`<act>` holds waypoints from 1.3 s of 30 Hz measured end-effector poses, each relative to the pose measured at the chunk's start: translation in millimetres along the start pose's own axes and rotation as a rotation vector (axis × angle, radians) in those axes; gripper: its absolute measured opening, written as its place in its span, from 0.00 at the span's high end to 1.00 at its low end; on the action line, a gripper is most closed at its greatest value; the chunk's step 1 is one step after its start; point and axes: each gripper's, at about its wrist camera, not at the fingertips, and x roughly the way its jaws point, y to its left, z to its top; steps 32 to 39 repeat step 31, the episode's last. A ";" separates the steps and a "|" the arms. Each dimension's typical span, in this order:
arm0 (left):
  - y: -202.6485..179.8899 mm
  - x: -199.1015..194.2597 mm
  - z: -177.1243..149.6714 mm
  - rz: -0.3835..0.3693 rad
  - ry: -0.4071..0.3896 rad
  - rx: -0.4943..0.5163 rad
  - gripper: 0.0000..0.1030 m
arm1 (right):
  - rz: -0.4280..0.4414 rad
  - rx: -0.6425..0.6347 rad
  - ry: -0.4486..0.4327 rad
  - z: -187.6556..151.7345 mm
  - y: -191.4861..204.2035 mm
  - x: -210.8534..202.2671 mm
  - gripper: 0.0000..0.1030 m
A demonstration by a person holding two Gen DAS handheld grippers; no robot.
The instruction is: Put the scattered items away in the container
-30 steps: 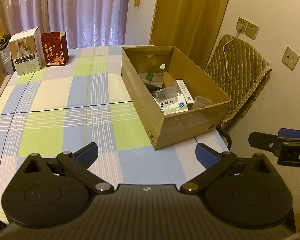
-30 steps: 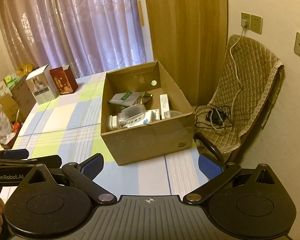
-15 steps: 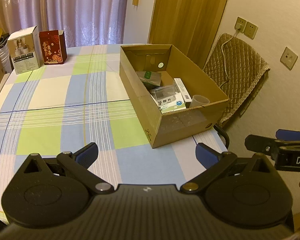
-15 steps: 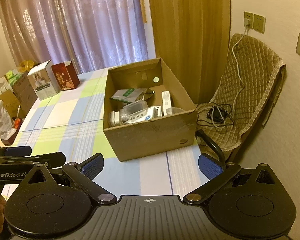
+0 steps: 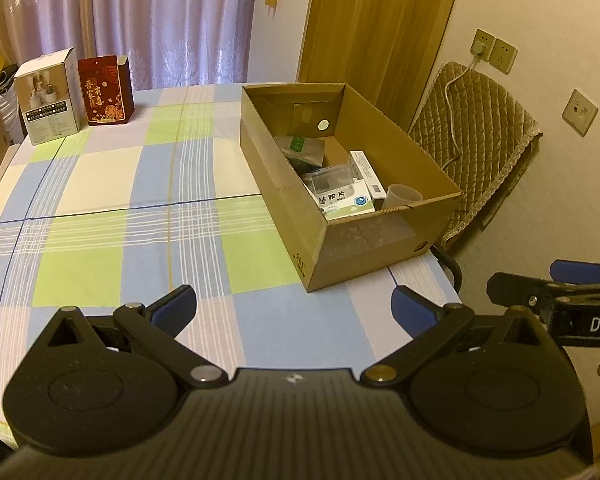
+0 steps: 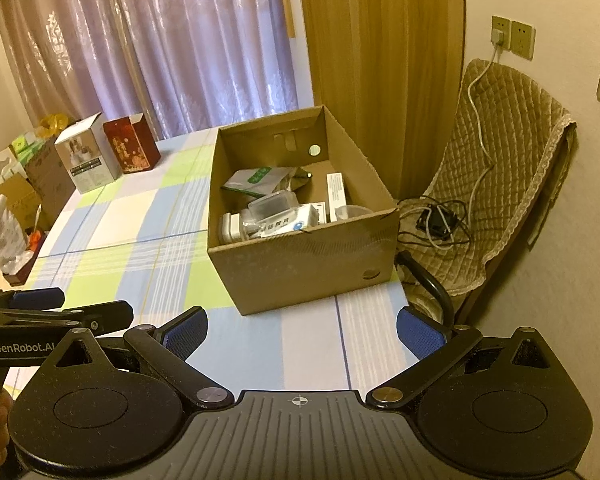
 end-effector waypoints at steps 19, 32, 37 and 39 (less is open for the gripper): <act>3.0 0.9 -2.3 -0.001 0.000 -0.007 0.01 | -0.004 -0.005 0.012 -1.8 3.2 2.5 0.00; 0.5 -1.5 -5.5 -0.003 -0.018 0.012 0.01 | -0.001 -0.007 0.015 -3.3 3.0 2.9 0.00; 0.5 -1.5 -5.5 -0.003 -0.018 0.012 0.01 | -0.001 -0.007 0.015 -3.3 3.0 2.9 0.00; 0.5 -1.5 -5.5 -0.003 -0.018 0.012 0.01 | -0.001 -0.007 0.015 -3.3 3.0 2.9 0.00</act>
